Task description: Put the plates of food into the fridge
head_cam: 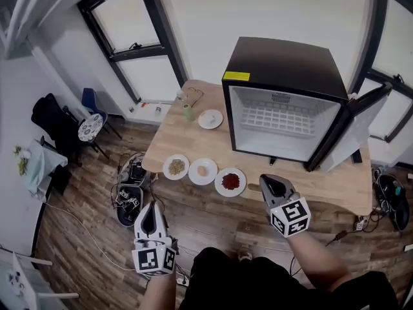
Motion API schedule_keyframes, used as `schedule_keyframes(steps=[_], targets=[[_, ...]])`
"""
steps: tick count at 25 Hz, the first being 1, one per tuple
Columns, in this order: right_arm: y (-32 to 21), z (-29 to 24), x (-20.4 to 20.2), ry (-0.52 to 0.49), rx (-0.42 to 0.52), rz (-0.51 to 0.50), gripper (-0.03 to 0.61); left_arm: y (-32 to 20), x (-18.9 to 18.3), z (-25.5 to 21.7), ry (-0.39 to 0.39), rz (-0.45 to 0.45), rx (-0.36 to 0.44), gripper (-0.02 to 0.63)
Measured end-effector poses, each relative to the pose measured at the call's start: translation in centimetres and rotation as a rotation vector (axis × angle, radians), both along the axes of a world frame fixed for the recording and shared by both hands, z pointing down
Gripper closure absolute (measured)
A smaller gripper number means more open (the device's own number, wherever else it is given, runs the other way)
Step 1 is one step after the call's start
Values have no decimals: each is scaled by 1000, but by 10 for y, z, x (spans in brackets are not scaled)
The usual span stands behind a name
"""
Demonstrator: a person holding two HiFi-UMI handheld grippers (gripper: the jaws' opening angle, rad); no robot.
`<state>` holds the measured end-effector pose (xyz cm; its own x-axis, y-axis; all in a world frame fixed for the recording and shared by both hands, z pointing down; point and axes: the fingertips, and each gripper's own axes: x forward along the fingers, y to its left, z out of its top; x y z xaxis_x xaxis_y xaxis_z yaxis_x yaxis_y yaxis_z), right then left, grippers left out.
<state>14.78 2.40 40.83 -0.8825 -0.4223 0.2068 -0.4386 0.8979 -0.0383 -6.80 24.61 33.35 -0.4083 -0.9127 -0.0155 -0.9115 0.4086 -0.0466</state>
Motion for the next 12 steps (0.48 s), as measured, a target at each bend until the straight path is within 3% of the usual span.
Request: schedule_keyframes(steps=[7, 12], targets=[[-6, 8, -14, 17, 6, -29, 557, -14, -8, 13, 0, 23, -26, 611], [-21, 19, -20, 40, -8, 10, 557, -52, -29, 25, 14, 97, -37, 611]])
